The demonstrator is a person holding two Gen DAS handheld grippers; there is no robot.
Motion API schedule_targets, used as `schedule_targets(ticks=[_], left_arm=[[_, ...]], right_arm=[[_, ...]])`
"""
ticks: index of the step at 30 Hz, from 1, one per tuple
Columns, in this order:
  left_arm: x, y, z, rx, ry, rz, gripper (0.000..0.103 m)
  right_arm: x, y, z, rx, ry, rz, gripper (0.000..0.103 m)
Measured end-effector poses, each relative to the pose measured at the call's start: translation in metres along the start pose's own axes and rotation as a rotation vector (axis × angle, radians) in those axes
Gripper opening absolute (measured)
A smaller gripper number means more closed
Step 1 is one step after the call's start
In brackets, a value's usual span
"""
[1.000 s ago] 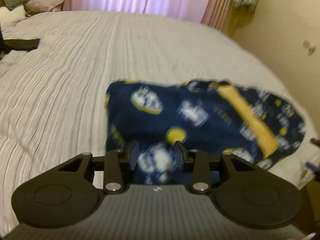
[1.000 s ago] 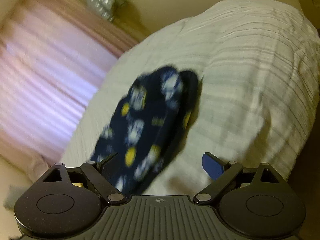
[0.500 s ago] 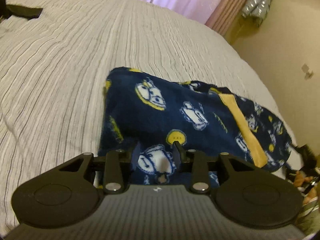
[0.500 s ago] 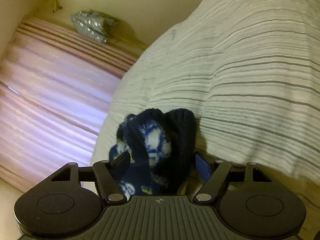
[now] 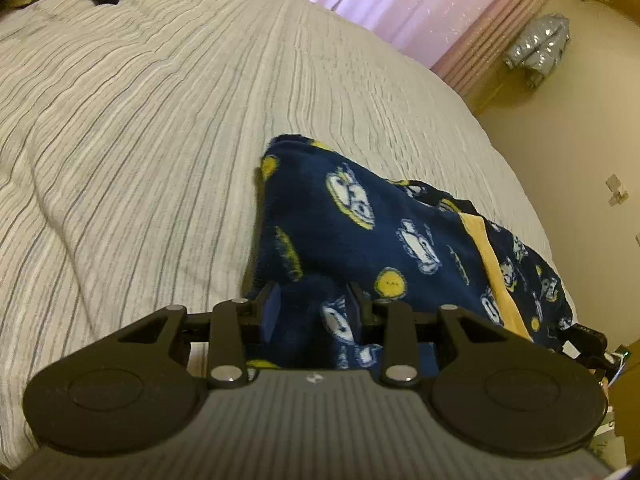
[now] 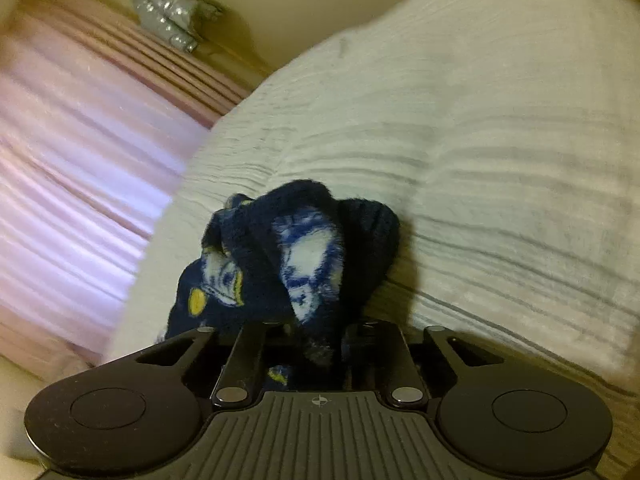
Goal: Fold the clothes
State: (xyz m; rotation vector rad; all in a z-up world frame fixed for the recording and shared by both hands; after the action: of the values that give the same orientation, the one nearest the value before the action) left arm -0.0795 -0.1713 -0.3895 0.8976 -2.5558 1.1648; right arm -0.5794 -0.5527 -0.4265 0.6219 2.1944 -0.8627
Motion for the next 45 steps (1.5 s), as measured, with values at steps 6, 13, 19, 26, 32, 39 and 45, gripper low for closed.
schedule_targets(ticks=[6,13,19,26,32,39,45], left_arm=[[-0.014,0.002,-0.004,0.01,0.004,-0.044,0.03],[-0.033,0.007,-0.015,0.025,0.031,-0.104,0.03],[-0.044,0.013,-0.018,0.011,0.06,-0.15,0.029],[-0.035,0.003,-0.017,0.035,0.19,-0.194,0.033],[-0.014,-0.01,0.01,0.011,0.334,-0.232,0.048],[-0.003,-0.027,0.056,-0.032,0.413,-0.277,0.065],[0.007,-0.034,0.086,-0.092,0.412,-0.251,0.067]], right_arm=[[-0.147,0.084,-0.045,0.204,-0.088,-0.715,0.013],[-0.21,0.293,-0.1,0.155,-0.418,-1.37,0.013],[-0.162,0.419,-0.084,-0.05,-0.33,-1.748,0.052],[-0.16,0.383,-0.119,0.014,-0.374,-1.681,0.076],[-0.162,0.296,-0.113,0.01,-0.204,-1.222,0.076],[-0.113,0.195,-0.082,-0.142,-0.064,-0.561,0.076],[-0.096,0.179,-0.073,-0.186,-0.078,-0.423,0.076]])
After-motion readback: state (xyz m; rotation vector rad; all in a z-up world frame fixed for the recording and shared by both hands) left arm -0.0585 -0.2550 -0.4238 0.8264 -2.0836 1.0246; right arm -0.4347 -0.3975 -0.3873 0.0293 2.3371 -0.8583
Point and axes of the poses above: each gripper's, at about its wrist camera, not at the fingertips, and z roughly the way its jaws point, x to its right, y to its underside, the point moved 3 cm from there along z, roughly the way its jaws point, and after that the axes turned 9 degrees about z, right-handed, at the moved point
